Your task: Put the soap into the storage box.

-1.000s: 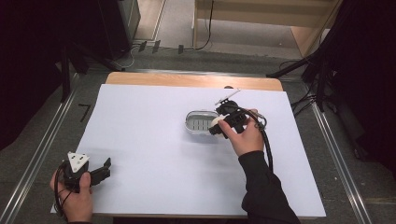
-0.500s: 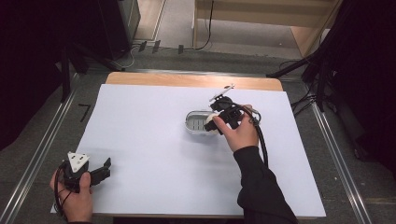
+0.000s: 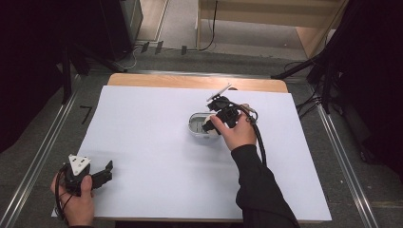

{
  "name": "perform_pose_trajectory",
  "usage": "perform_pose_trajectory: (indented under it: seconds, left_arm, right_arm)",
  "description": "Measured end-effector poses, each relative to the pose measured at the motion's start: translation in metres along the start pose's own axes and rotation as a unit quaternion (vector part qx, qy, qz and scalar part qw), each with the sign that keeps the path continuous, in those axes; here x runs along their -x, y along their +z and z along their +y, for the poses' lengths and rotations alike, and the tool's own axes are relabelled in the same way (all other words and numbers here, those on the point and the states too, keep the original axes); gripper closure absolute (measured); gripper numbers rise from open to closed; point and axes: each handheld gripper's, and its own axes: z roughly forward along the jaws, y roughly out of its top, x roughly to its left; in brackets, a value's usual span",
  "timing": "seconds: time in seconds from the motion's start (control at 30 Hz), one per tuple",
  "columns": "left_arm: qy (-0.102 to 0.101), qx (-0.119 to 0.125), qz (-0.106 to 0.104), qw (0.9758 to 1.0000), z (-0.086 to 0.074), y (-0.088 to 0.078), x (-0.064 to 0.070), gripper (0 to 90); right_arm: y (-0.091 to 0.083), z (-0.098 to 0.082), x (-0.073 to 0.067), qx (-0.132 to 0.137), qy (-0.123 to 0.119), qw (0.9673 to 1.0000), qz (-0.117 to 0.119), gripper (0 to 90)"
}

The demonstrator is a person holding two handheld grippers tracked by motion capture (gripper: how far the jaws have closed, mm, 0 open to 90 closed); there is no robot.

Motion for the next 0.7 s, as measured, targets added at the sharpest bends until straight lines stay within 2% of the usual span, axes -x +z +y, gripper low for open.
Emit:
perform_pose_trajectory:
  seconds: [0.23, 0.53, 0.7]
  left_arm:
    - [0.000, -0.001, 0.000, 1.0000, 0.000, 0.000, 0.000, 13.8]
    - [-0.002, 0.002, -0.001, 1.0000, 0.000, 0.000, -0.001, 13.8]
    - [-0.002, 0.002, -0.001, 1.0000, 0.000, 0.000, -0.001, 13.8]
  right_arm:
    - [0.005, 0.006, 0.001, -0.002, 0.007, 1.0000, 0.002, 23.9]
    - [0.017, 0.013, -0.001, -0.011, 0.003, 0.9999, -0.001, 23.9]
    - [0.020, 0.015, 0.001, -0.009, 0.011, 0.9999, -0.001, 23.9]
